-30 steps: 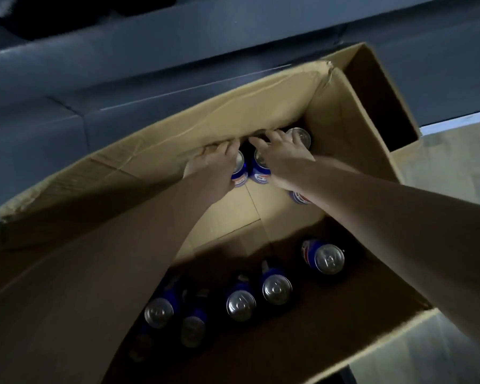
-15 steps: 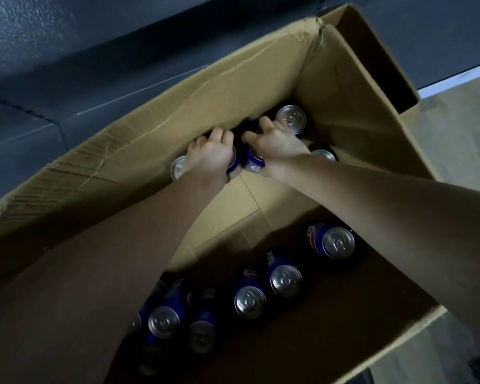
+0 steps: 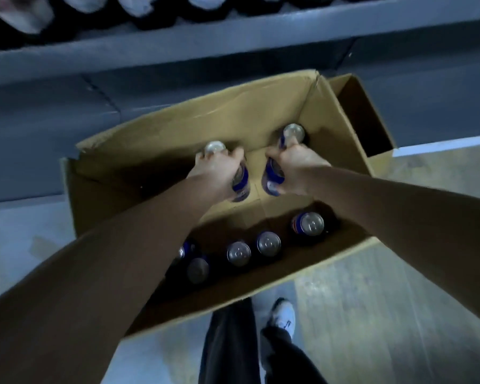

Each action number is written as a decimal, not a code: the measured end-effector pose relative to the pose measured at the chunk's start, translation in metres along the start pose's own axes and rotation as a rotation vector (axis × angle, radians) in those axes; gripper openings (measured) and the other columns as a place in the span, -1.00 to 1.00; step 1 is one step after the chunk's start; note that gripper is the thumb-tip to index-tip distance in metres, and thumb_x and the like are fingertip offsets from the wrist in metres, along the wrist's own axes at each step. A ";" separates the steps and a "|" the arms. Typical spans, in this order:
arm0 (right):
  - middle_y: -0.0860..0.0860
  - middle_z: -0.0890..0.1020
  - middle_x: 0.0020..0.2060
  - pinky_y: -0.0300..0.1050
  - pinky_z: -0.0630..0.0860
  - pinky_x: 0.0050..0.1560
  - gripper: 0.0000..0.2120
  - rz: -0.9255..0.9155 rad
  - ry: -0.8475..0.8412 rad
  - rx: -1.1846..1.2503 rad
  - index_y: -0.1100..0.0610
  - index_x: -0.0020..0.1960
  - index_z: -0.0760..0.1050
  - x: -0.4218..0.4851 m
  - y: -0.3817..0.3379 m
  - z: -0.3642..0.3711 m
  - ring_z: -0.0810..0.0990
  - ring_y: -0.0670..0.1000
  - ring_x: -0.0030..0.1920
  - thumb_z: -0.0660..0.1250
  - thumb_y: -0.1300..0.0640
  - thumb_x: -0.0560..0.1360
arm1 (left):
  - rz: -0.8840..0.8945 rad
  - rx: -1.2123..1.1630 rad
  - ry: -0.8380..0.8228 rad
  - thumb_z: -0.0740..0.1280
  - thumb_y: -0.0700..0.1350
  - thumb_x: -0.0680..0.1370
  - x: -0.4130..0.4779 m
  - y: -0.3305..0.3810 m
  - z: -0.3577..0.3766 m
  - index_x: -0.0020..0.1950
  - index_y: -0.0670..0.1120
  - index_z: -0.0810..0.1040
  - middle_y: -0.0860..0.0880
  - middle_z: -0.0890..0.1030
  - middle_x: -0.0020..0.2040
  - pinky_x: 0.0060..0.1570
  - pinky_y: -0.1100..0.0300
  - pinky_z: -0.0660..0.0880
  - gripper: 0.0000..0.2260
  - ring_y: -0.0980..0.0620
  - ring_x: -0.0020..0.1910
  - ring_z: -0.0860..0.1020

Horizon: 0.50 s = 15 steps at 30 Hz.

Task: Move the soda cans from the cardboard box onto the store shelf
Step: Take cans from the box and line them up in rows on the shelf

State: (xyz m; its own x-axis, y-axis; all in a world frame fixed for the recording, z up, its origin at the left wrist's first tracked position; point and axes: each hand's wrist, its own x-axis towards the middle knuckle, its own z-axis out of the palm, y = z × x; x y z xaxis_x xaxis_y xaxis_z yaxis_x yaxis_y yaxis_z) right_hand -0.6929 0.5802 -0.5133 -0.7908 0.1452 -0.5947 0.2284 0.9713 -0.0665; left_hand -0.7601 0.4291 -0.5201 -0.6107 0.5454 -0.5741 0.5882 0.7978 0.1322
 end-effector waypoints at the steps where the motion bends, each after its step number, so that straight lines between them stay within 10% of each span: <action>1: 0.18 0.33 0.26 -0.03 0.51 0.09 -0.41 -0.042 0.004 -0.035 0.11 0.38 0.32 -0.014 -0.005 -0.005 0.49 0.16 0.16 0.41 -0.06 0.44 | 0.009 0.008 -0.003 0.49 -0.03 0.39 -0.017 -0.001 -0.004 0.35 0.03 0.23 -0.10 0.42 0.29 0.25 -0.07 0.34 -0.36 -0.19 0.28 0.37; 15: 0.14 0.52 0.08 -0.01 0.58 -0.02 -0.27 -0.328 0.308 -0.076 0.15 0.28 0.25 -0.235 -0.123 -0.293 0.56 0.14 0.03 0.55 -0.04 0.27 | -0.037 0.082 0.327 0.53 -0.01 0.32 -0.304 -0.039 -0.277 0.30 -0.05 0.31 -0.10 0.52 0.20 0.02 0.07 0.43 -0.36 -0.12 0.16 0.50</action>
State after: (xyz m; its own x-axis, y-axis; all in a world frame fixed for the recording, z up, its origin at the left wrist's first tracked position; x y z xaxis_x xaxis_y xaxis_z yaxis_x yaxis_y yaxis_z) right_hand -0.7019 0.4816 -0.1302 -0.9491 -0.1340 -0.2851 -0.0955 0.9848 -0.1450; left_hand -0.7444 0.3033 -0.1264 -0.7623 0.5806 -0.2859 0.5951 0.8025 0.0429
